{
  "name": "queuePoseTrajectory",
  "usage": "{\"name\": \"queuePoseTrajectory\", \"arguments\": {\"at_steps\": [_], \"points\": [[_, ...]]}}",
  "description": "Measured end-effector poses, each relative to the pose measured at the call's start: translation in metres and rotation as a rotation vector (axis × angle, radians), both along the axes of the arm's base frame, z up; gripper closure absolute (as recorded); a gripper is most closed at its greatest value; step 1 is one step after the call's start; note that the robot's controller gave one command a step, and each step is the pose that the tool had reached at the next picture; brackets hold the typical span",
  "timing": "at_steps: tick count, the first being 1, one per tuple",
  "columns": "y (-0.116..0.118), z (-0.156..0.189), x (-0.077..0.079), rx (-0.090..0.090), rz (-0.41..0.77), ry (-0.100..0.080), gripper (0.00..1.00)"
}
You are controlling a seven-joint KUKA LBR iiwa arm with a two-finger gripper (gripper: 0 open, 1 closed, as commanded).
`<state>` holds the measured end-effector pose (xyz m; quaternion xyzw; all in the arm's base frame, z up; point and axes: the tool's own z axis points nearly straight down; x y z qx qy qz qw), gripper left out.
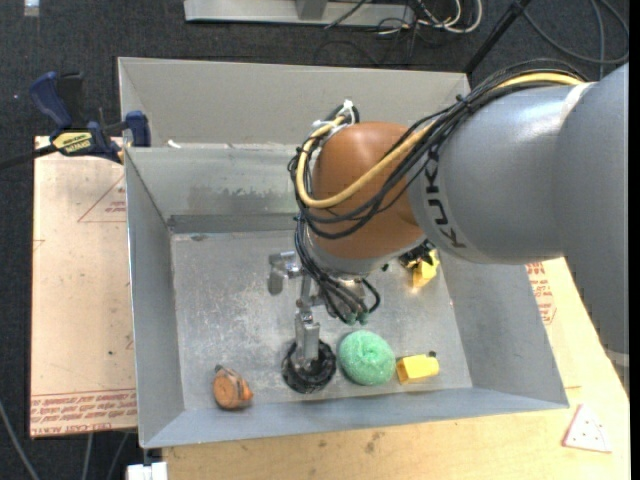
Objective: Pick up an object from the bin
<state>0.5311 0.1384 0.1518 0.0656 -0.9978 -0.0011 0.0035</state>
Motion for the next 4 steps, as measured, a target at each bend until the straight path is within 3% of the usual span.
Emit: {"name": "queuePoseTrajectory", "arguments": {"at_steps": [1,2,3,4], "points": [[-0.034,-0.035,0.001,-0.001,0.065,-0.013,0.0],[-0.052,-0.042,-0.023,-0.001,0.016,-0.005,0.0],[-0.062,-0.062,-0.021,-0.002,-0.041,-0.006,0.0],[-0.054,-0.069,-0.029,-0.001,0.084,-0.008,0.0]]}}
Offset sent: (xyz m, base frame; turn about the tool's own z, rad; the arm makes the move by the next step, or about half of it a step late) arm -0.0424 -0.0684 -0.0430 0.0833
